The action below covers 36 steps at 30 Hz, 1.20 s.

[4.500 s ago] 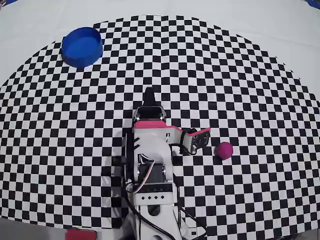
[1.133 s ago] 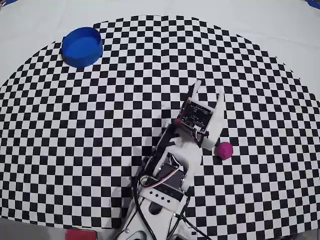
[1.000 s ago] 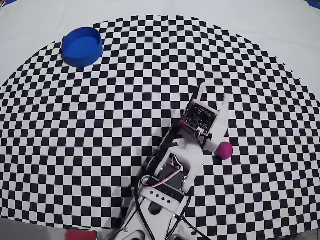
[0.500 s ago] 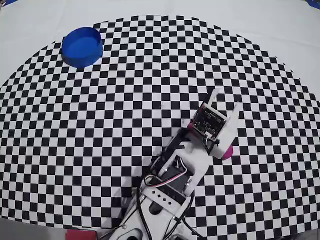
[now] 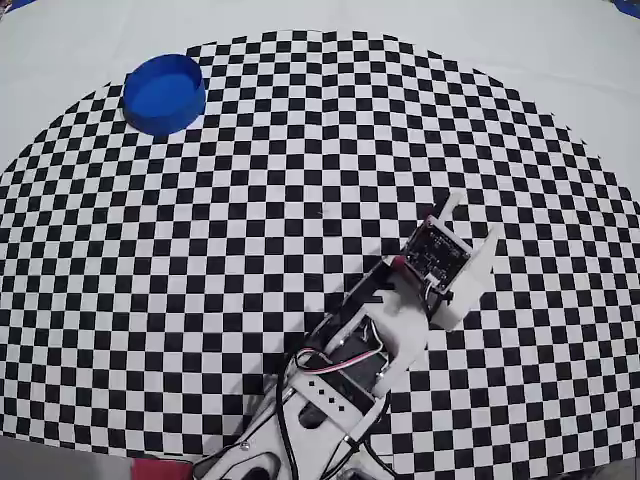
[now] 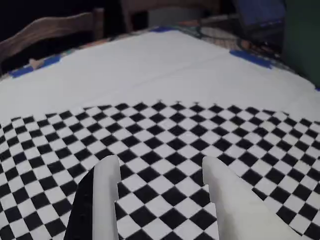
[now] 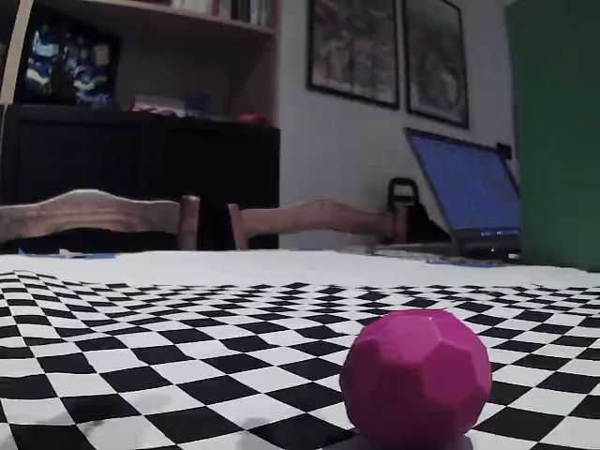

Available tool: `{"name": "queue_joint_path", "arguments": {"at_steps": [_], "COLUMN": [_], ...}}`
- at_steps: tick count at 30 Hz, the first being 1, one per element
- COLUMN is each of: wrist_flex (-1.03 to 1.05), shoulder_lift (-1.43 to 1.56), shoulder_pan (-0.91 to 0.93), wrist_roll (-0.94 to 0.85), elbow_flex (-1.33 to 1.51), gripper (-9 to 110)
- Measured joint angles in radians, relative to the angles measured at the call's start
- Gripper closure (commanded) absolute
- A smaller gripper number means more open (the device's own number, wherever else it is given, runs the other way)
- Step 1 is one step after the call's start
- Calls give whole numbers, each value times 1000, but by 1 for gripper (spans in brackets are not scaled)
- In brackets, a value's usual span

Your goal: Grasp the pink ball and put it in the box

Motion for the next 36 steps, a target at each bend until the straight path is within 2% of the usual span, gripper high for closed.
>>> {"name": "queue_joint_path", "arguments": {"at_steps": [33, 36], "wrist_flex": [0, 0], "shoulder_lift": [-18, -28], "shoulder_pan": [127, 137], "wrist_roll": [0, 0], "elbow_flex": [0, 0], "gripper": [83, 80]}}
